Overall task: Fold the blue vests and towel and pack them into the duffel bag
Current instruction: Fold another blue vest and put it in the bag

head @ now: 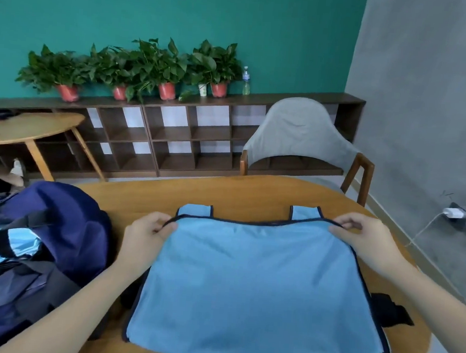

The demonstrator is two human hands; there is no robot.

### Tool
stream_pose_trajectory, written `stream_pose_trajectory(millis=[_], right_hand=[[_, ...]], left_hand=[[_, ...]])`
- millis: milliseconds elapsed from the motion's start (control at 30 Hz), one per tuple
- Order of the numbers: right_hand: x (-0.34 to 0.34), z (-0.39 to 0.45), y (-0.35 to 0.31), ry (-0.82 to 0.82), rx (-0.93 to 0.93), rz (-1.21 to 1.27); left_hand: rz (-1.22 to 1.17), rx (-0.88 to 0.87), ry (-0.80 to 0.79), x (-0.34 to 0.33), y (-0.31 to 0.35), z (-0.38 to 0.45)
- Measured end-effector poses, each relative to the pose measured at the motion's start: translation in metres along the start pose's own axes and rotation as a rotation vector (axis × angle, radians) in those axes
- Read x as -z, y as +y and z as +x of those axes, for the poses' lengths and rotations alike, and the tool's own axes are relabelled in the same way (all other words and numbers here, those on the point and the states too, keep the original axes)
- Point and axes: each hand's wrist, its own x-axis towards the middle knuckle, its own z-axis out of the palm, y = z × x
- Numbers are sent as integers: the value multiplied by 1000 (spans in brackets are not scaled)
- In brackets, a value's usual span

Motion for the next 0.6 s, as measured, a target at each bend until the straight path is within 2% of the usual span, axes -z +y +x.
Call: stream_pose_trajectory(millis=[100,200,267,333,400,500,600], right_hand=[[12,16,-17,51,23,58],[12,51,-25,81,31,0],[5,71,-24,54,-28,-80],[-7,79,-21,-24,-110,-151],[-19,68,-19,-75,-98,-212],[-36,30,-17,-117,27,-298],[-51,-12,-19,-237,135,-433]], left_hand=[[42,-58,68,7,16,20],[143,-94,87,2,25,56],[170,-29,25,-8,22,77],[221,98,-104,-19,15,84],[395,149,-216,-30,8,76],[630,-2,-242,-44,11,40],[564,-210,-258,-53,26,-10]])
